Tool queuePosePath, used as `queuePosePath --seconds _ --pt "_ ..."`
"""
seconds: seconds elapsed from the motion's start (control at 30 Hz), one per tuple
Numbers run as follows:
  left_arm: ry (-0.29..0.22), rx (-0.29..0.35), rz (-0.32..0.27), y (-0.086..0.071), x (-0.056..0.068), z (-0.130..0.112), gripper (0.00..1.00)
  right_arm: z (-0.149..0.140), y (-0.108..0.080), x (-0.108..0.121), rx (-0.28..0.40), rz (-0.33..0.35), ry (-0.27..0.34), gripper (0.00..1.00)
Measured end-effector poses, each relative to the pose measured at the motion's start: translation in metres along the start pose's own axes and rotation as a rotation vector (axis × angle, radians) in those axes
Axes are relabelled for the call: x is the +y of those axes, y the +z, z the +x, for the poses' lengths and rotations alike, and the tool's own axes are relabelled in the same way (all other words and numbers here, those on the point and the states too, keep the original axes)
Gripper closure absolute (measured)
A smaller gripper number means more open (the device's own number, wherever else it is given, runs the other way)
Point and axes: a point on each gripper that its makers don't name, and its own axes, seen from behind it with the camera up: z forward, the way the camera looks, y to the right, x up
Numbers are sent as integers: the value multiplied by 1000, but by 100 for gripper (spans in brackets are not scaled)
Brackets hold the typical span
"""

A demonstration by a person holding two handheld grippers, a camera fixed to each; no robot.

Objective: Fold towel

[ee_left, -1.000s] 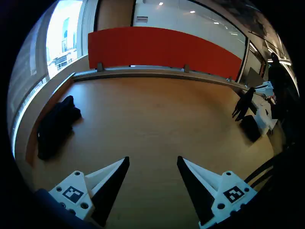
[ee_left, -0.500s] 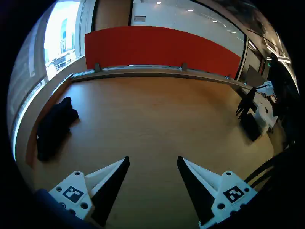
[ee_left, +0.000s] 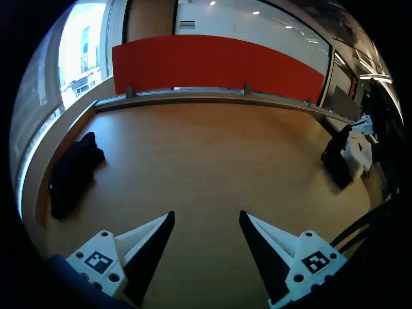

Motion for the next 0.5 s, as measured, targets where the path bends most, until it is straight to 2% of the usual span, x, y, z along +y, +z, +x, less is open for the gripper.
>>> queuePosePath --seconds 0.5 --pt "18 -17 8 -4 -9 -8 7 -101 -28 14 -133 -63 71 95"
